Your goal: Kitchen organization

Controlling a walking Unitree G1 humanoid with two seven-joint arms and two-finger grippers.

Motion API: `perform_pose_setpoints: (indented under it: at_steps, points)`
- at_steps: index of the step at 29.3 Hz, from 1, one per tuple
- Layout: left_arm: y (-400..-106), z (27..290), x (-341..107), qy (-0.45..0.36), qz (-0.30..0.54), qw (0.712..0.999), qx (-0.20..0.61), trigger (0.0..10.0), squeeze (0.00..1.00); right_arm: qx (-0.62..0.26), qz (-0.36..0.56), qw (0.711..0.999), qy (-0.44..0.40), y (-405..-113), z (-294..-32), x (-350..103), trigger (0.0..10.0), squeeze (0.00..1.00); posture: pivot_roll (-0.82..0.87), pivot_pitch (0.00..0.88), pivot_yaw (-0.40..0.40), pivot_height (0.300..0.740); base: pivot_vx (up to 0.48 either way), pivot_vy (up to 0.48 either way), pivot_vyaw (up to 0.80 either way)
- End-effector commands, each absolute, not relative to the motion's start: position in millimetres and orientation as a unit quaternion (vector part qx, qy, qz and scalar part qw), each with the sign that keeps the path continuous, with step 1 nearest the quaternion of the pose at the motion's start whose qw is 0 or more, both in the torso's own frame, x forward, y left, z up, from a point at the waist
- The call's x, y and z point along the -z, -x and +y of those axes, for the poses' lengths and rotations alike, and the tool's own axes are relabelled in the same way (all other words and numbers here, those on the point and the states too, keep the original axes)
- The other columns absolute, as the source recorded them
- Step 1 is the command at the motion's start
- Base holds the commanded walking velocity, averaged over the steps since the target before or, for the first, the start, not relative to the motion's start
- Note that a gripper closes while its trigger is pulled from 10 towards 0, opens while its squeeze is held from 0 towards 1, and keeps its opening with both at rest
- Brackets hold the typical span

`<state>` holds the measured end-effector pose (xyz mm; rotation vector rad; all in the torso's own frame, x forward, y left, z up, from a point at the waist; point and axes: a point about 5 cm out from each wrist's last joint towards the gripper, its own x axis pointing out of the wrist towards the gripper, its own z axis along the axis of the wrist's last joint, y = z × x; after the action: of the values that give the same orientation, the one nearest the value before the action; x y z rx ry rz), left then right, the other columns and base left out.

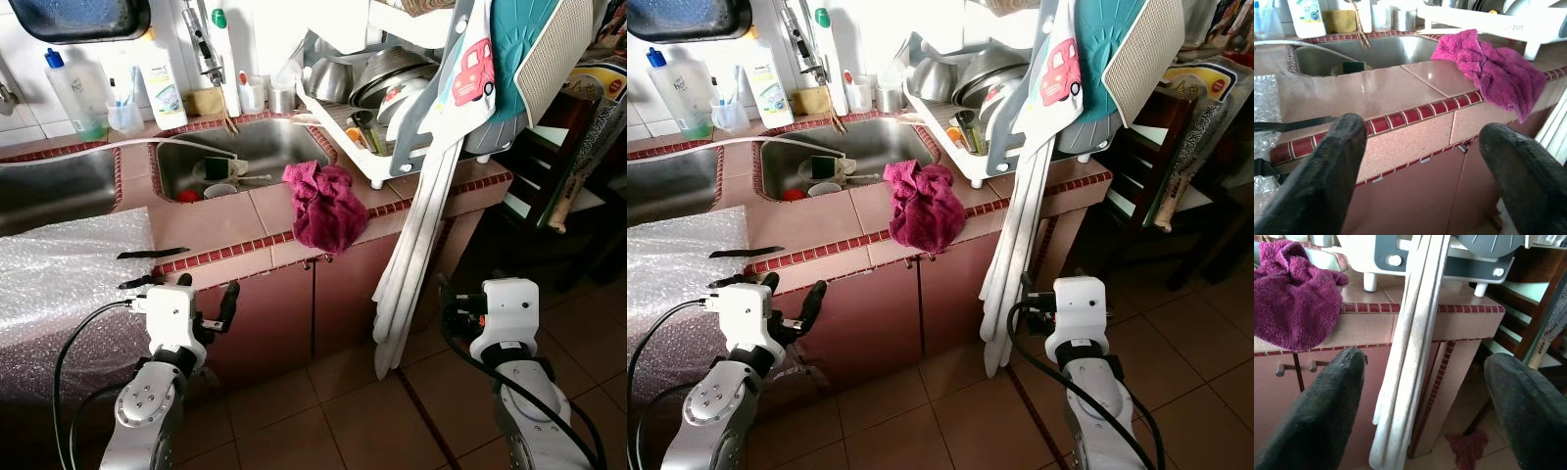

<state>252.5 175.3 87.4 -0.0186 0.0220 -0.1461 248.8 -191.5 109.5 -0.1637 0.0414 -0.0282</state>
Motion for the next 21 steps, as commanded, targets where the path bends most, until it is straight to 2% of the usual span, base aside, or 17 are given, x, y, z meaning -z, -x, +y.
perform_pose_setpoints:
  at_steps: [1, 21]
  points:
    - [-253, 175, -89, 0.018, 0.012, 0.997, 0.075, 10.0, 1.00, 0.017, 0.014, 0.996, 0.082, -248, -193, -114, 10.0, 1.00, -0.04, 0.000, 0.031, 0.740, 0.000, 0.000, 0.00]
    - [-261, 177, -92, 0.001, 0.007, 0.998, 0.064, 10.0, 1.00, 0.010, 0.003, 0.996, 0.086, -261, -191, -119, 10.0, 1.00, -0.02, 0.000, 0.010, 0.740, 0.000, 0.000, 0.00]
